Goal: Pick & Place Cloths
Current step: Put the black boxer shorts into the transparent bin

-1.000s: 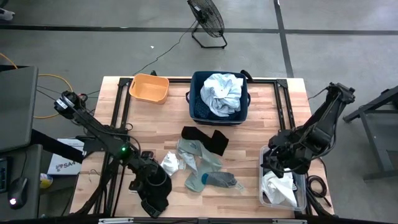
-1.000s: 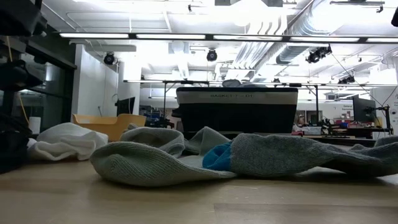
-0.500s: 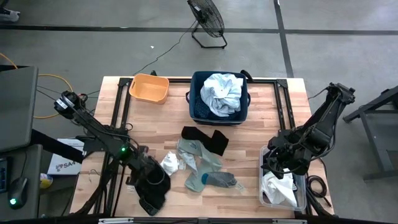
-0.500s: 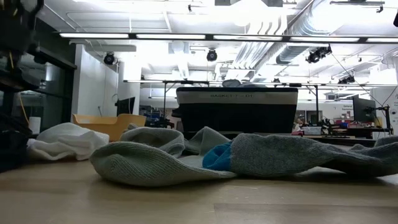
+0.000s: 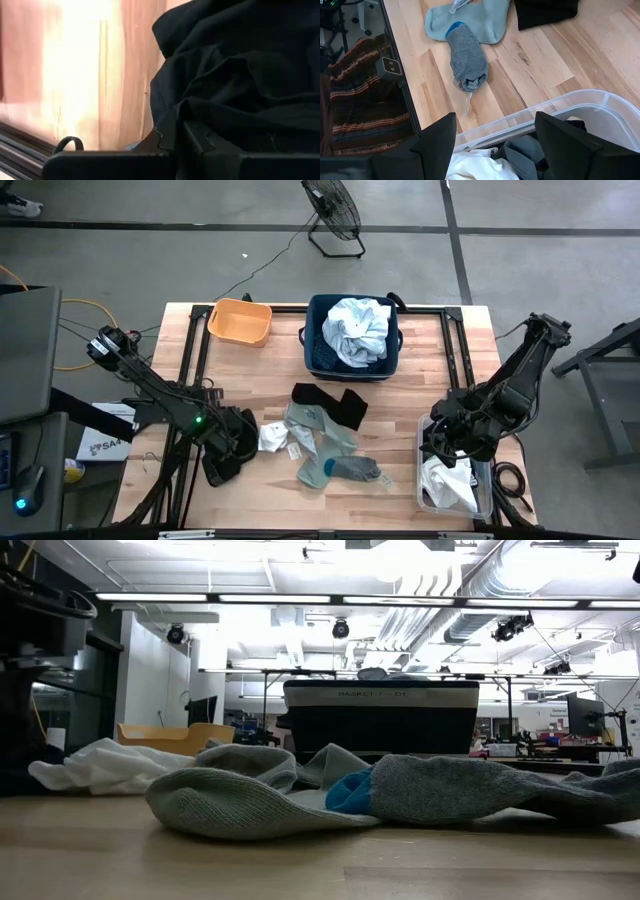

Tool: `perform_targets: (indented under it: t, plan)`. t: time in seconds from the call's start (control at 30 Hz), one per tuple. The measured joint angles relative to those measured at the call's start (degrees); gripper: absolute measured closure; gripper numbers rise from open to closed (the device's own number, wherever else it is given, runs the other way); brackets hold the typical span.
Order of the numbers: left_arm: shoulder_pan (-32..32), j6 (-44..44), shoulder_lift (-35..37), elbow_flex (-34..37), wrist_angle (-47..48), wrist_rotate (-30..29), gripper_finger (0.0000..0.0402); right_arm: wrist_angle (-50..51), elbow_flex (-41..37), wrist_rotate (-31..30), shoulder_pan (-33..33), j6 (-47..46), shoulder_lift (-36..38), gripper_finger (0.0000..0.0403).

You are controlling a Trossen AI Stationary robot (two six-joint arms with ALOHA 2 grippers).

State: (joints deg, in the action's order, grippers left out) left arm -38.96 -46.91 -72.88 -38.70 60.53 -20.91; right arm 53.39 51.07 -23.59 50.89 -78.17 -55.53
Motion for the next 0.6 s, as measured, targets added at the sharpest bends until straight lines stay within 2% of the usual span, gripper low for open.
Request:
perform_targets:
  t: [0.1, 0.23, 0.43, 0.6]
  plan:
    - [0.0, 0.12, -0.02, -0.7, 0.03, -0.47, 0.0389, 0.0, 0.0, 0.0, -0.01, 0.0, 0.0, 0.0141]
    - [0.0, 0.31, -0.02, -5.09, 3.12, -2.48, 0.0339, 0.0, 0.0, 0.0, 0.01, 0.0, 0.0, 0.0141]
    - [-0.02, 1.61, 0.02, -15.62, 11.57, -3.07, 0.0217, 0.0, 0.0, 0.0, 0.01, 0.0, 0.0, 0.0141]
    - [-0.02, 1.06, 0.02, -20.89, 10.75, 3.5, 0.0101, 0.0, 0.0, 0.0, 0.01, 0.01, 0.0, 0.0141]
